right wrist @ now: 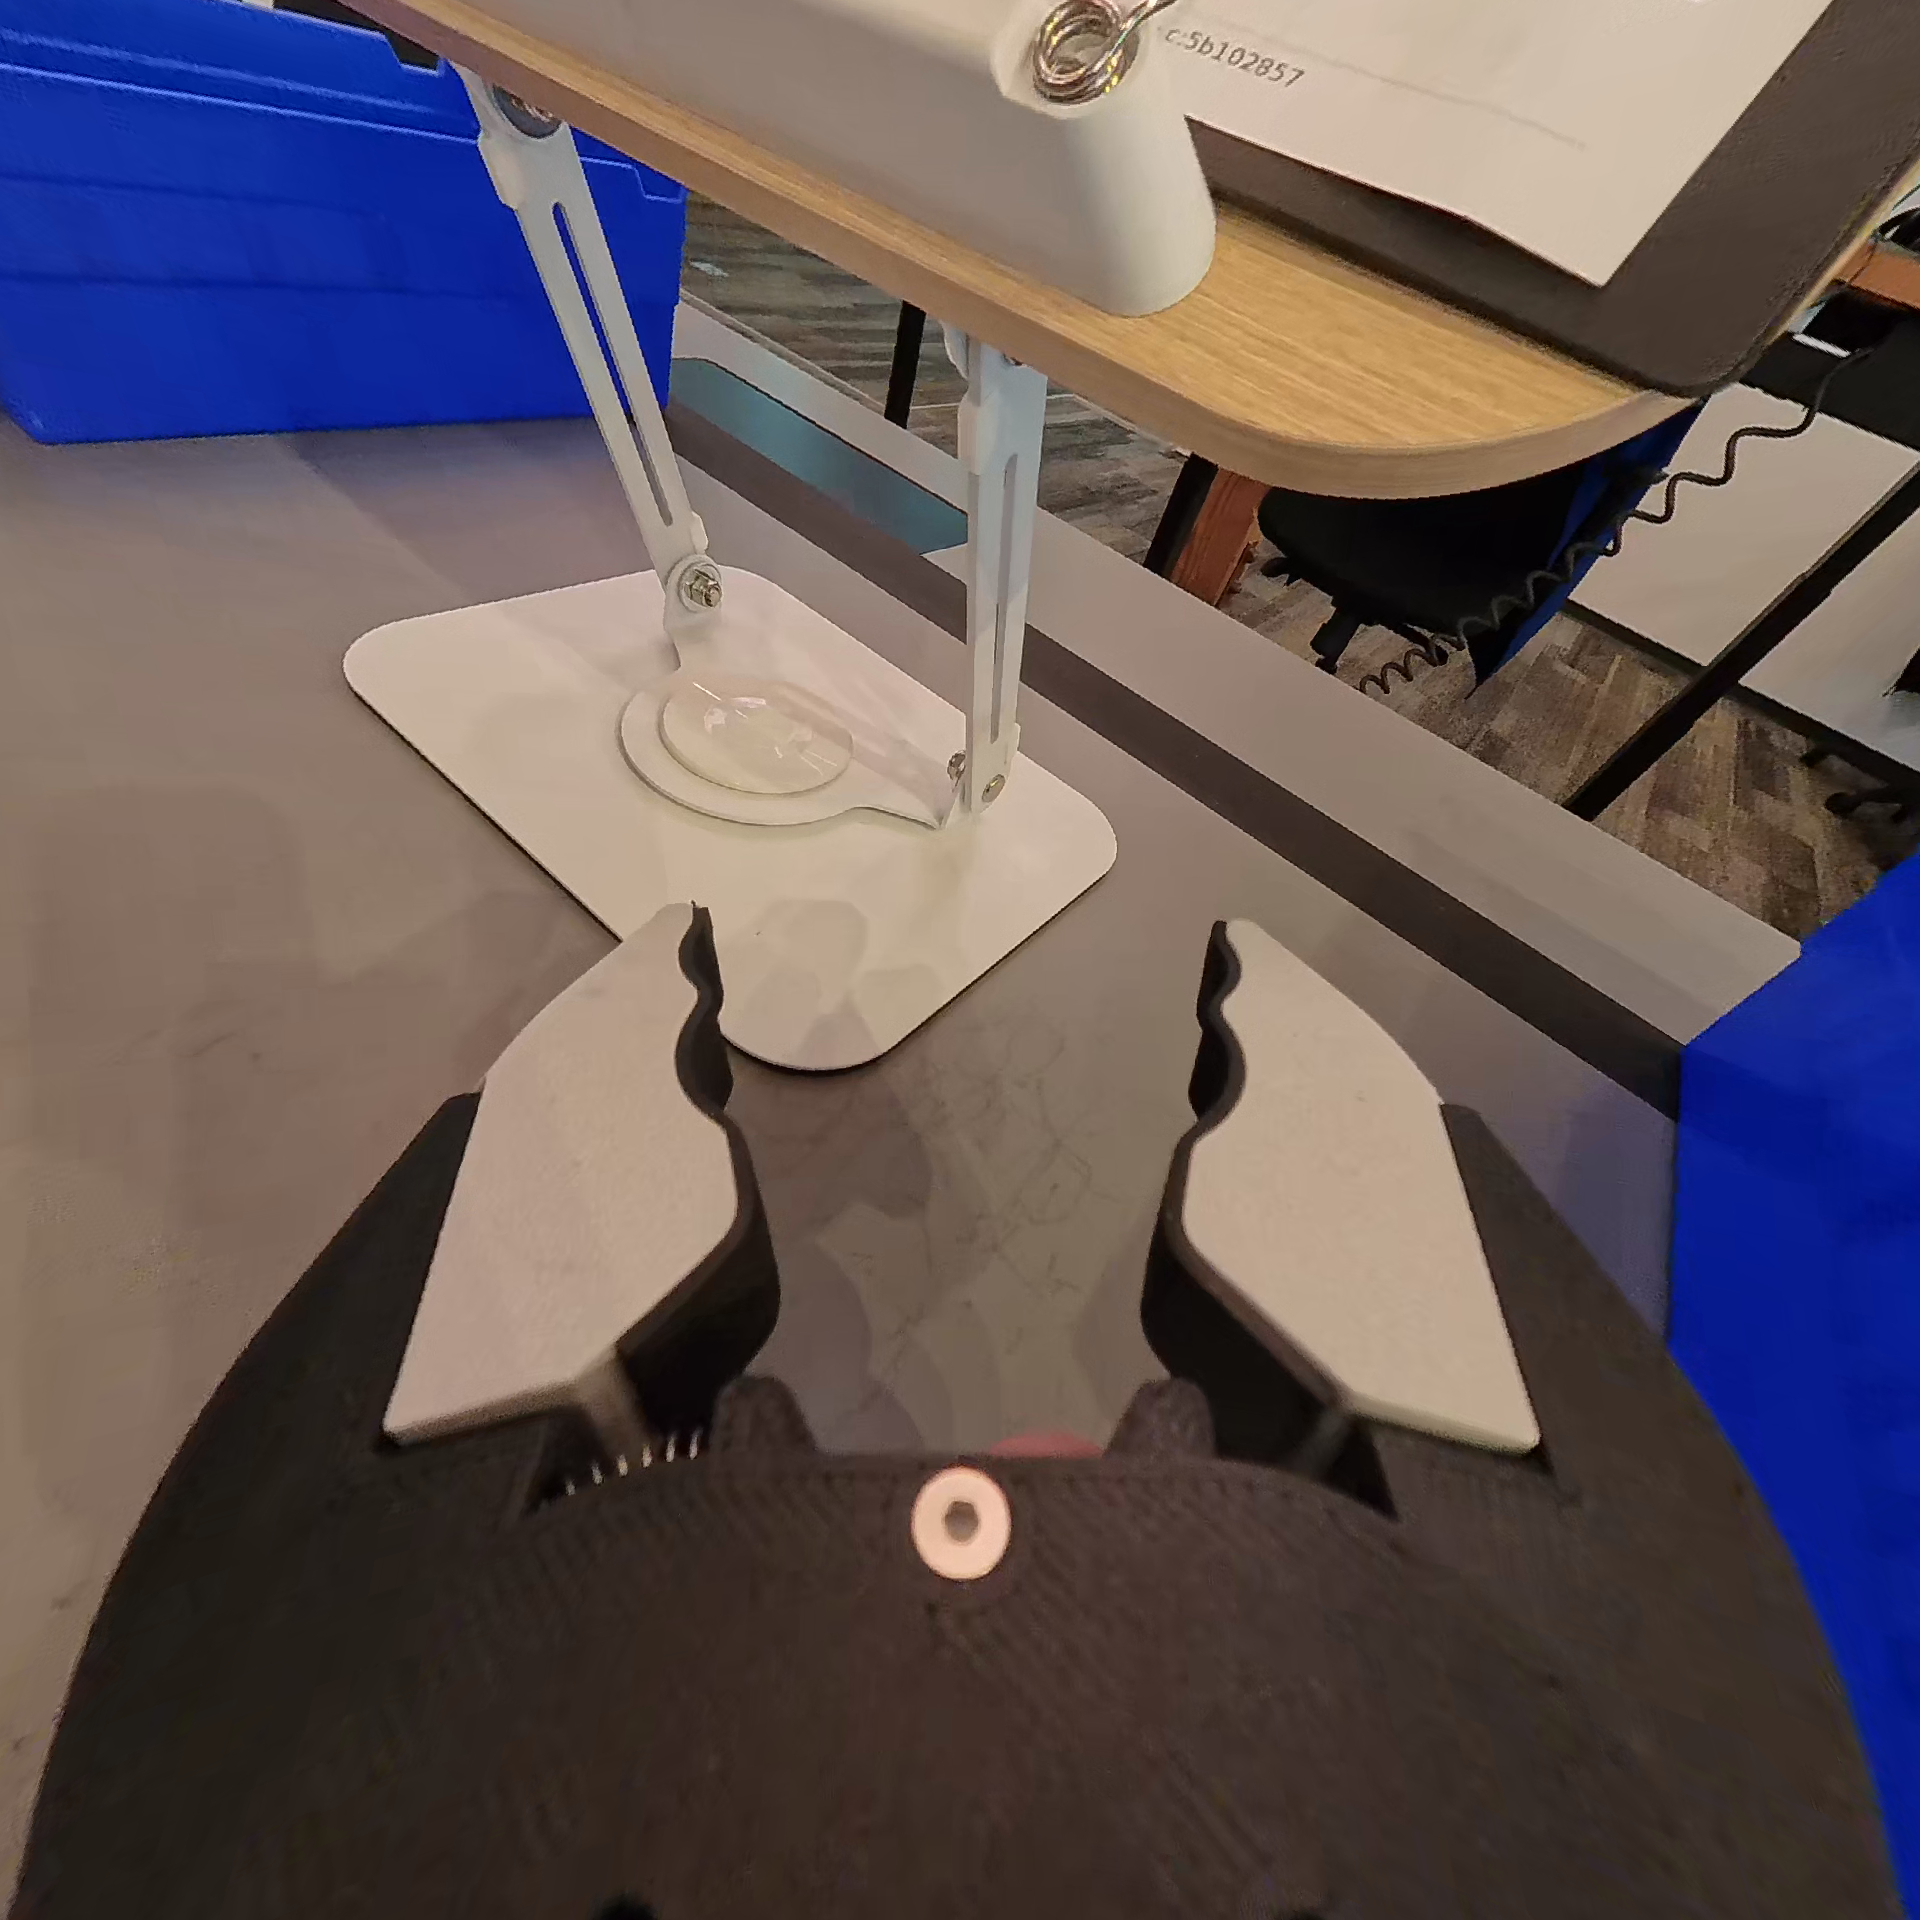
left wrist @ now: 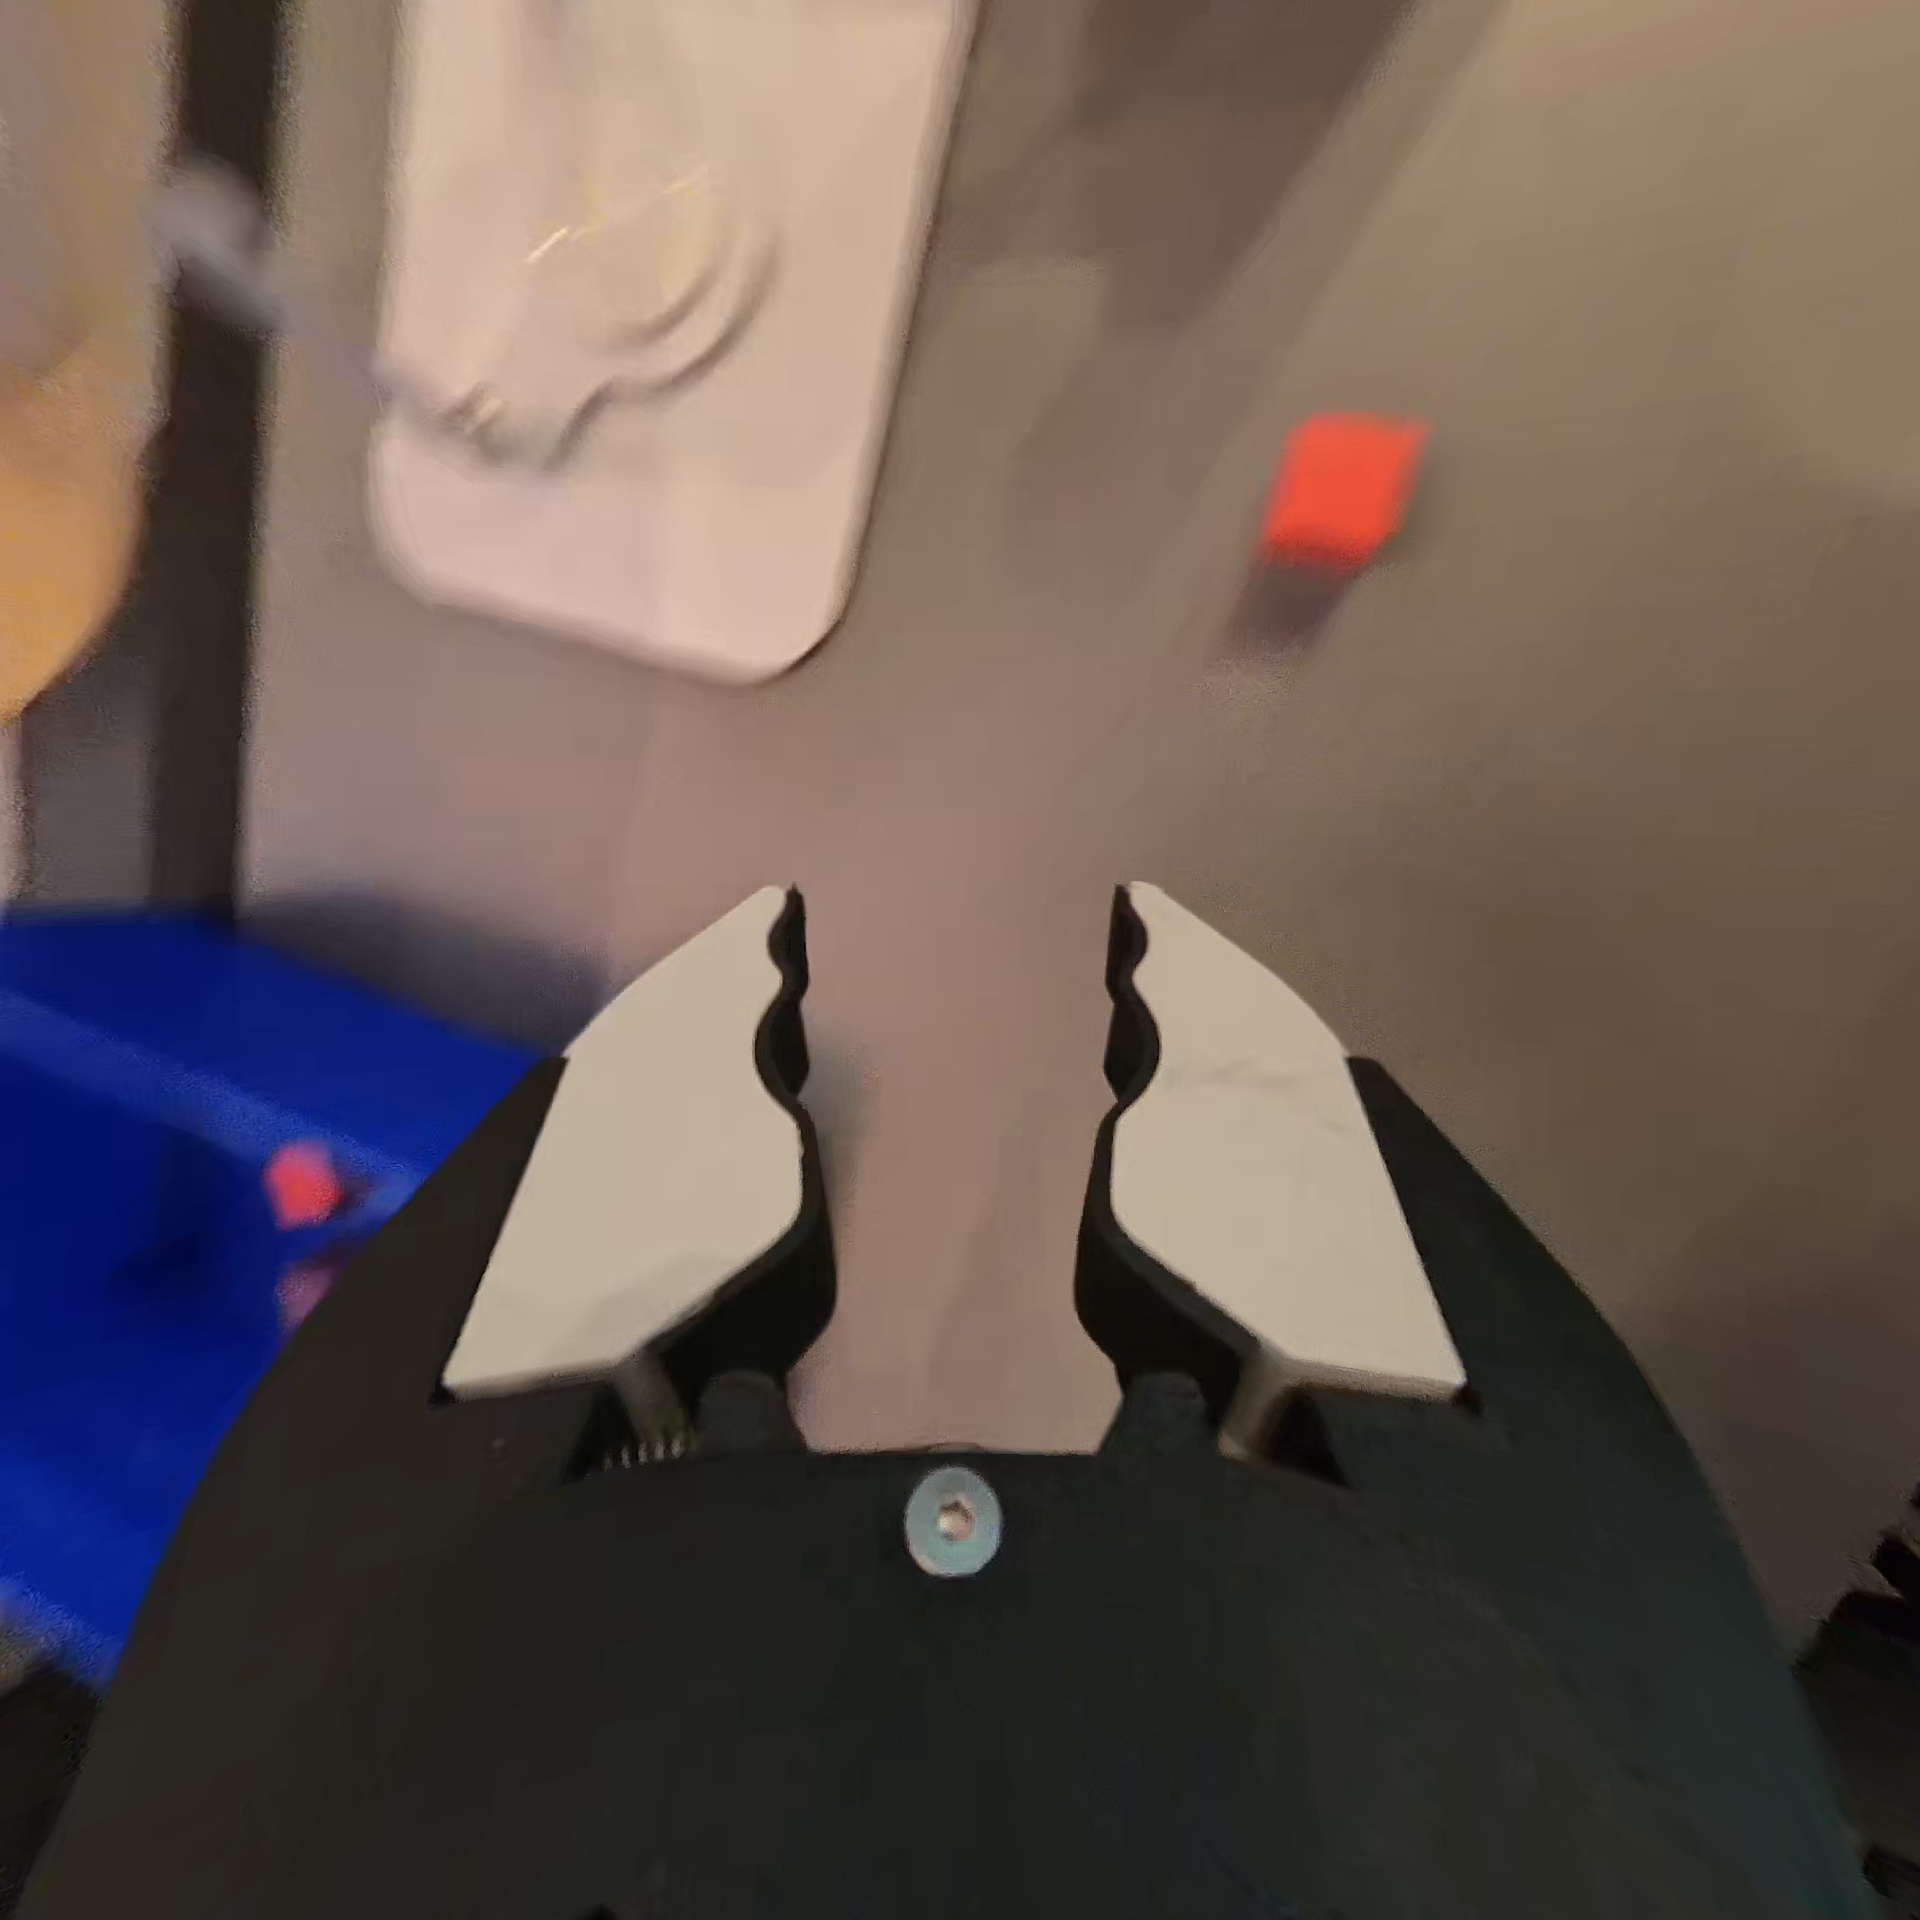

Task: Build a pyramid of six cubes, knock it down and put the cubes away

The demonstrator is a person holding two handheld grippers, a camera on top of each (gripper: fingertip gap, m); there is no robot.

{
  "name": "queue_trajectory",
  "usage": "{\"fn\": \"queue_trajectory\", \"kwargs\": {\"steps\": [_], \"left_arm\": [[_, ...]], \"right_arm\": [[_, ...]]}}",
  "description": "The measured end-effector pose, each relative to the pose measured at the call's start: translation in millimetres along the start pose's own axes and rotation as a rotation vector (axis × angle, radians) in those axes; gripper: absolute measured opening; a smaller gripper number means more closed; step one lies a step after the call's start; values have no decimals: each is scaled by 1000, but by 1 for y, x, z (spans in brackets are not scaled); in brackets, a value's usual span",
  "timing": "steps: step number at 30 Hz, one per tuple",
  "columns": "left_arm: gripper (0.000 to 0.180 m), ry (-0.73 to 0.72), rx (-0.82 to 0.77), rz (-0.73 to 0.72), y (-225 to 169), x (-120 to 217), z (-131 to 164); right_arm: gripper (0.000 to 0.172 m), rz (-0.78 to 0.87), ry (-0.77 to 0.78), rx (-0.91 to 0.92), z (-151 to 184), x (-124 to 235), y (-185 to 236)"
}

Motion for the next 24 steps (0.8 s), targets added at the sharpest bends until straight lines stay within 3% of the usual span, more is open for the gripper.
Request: {"fn": "queue_trajectory", "kwargs": {"steps": [4, 8, 10, 15, 24], "left_arm": [[42, 76, 65, -145, 89, 38, 81], [35, 250, 118, -124, 136, 33, 162], [34, 309, 139, -104, 147, 24, 188], [37, 419, 147, -24, 145, 2, 216], [41, 541, 114, -24, 156, -21, 232]], "right_arm": [[89, 1, 1, -2, 0, 0, 0], [89, 0, 2, 0, 0, 0, 0], [89, -1, 4, 1, 1, 0, 0], [89, -6, 12, 6, 2, -1, 1], [88, -13, 15, 7, 2, -2, 2]]}}
Point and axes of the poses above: each gripper's, where its closed fingertips meet, x back along the fingers, z out of its underside, y = z × x across the jaws, the point moved 1 cm from there along x, back along the fingers, and after that the axes turned 4 degrees about -y, right-handed, at the moved point
